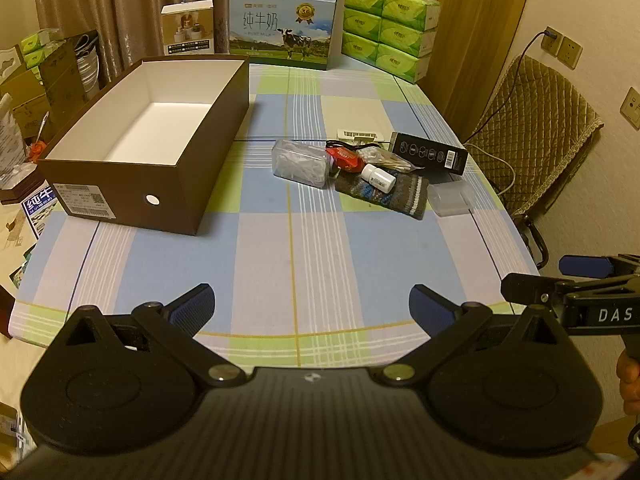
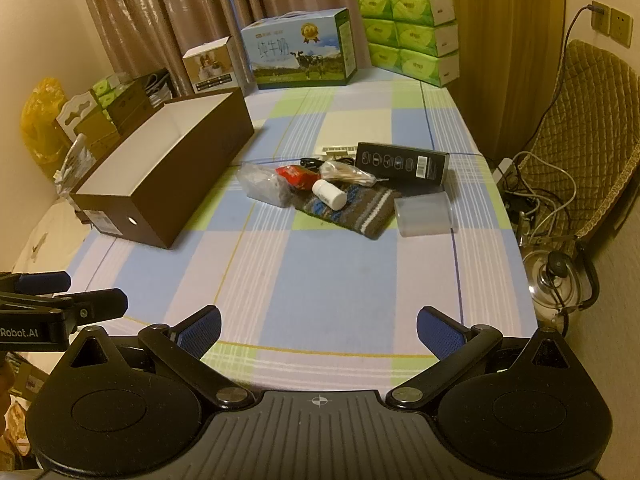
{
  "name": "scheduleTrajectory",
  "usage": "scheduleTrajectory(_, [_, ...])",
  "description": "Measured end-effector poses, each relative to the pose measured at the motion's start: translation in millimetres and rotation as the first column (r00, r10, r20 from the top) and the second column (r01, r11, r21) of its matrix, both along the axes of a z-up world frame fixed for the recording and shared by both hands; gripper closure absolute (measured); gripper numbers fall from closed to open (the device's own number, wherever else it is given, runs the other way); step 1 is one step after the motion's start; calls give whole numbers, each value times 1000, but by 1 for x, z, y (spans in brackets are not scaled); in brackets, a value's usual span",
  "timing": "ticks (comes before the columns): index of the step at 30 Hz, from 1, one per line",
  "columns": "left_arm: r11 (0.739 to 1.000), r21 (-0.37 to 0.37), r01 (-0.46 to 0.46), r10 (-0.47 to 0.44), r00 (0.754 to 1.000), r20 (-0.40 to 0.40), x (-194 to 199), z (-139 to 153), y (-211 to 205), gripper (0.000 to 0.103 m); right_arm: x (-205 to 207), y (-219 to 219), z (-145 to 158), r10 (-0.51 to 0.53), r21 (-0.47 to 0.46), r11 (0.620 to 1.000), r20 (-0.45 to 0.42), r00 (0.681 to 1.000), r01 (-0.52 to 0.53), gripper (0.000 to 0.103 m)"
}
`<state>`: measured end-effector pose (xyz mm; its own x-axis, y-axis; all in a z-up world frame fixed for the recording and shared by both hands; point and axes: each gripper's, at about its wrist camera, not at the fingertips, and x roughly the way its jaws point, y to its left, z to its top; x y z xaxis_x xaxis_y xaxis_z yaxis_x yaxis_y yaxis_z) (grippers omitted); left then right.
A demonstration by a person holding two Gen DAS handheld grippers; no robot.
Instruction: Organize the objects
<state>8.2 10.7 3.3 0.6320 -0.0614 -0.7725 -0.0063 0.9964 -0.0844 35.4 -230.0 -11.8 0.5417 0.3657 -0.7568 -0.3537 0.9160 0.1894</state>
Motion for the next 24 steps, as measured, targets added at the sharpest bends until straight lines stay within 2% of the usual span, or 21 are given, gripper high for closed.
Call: scheduleTrajectory(24, [999,-8,40,-41,999,-22,27,-7,12,1,18,15,-4,-41,-6,999,-17,999,41,2])
